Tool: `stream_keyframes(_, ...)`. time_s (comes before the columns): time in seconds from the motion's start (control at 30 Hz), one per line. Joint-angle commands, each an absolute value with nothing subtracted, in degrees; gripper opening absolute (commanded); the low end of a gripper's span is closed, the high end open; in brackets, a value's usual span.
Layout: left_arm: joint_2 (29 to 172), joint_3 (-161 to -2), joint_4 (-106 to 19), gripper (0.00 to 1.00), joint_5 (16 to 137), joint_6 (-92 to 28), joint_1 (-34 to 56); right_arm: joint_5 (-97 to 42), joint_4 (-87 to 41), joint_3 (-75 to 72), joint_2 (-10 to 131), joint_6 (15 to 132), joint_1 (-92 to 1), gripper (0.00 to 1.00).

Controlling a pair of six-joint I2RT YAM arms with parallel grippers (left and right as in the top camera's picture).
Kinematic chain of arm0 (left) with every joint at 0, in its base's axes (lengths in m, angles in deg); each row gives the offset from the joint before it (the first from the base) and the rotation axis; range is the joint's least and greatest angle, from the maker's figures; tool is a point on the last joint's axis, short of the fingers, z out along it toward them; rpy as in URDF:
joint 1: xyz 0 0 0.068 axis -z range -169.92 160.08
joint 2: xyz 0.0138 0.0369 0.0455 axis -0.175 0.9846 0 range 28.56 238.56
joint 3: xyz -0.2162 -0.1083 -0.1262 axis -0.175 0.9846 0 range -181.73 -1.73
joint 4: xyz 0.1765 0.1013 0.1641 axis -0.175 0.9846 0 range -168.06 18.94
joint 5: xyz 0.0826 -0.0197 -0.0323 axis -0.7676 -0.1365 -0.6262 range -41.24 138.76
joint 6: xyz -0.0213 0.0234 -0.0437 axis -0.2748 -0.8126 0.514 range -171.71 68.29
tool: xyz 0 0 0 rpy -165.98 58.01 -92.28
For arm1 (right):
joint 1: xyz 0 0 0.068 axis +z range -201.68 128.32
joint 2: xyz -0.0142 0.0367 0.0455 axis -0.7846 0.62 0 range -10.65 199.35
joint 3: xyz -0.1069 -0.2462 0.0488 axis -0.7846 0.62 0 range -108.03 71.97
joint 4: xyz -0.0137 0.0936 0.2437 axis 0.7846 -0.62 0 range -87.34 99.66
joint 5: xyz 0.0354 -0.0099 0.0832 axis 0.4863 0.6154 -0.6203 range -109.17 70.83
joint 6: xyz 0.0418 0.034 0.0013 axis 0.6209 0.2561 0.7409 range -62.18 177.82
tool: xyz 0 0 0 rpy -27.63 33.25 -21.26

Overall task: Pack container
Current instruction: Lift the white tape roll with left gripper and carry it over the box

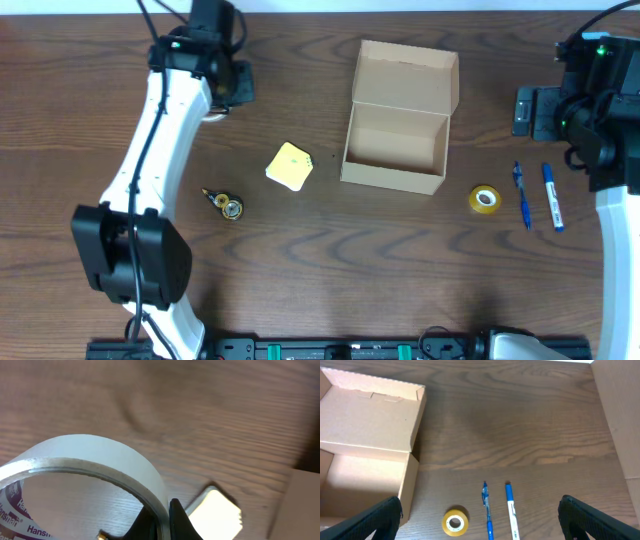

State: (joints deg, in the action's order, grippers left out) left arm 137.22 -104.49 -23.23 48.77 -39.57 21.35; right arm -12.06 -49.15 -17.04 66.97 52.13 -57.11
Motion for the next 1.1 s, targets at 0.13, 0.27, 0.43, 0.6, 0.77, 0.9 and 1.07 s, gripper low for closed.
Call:
stream_keyframes(0.13,136.8,-108.8,-27.1,0.07,42.9,-44.0,32.8,-12.3,-49.7,-18.3,67.1,51.8,-56.8,0.99)
stream_keyframes(0.27,136.9,-108.8,-30.2,0.08,42.7,-44.5,36.8,-12.3,-50.2,-18.3,67.2,52.0,-56.8,0.99)
stream_keyframes(0.43,137.0,-108.8,-33.5,0.08,47.5,-44.1,40.3,-13.7,-50.2,-18.3,67.3,52.0,-56.8,0.99)
stream_keyframes(0.6,138.1,-108.8,-35.1,0.08,48.2,-44.0,43.9,-13.7,-50.1,-18.3,67.4,52.0,-56.8,0.99)
stream_keyframes(0.77,142.3,-109.2,-35.5,0.07,49.7,-44.1,47.0,-13.7,-50.1,-18.3,67.4,52.0,-56.9,0.99)
stream_keyframes(0.9,146.6,-112.1,-33.7,0.06,52.2,-44.3,49.2,-13.7,-50.1,-18.3,67.4,52.0,-56.8,0.99)
stream_keyframes(1.07,150.1,-117.2,-30.3,0.05,53.5,-44.5,49.8,-13.7,-49.8,-18.3,67.4,52.0,-56.8,0.99)
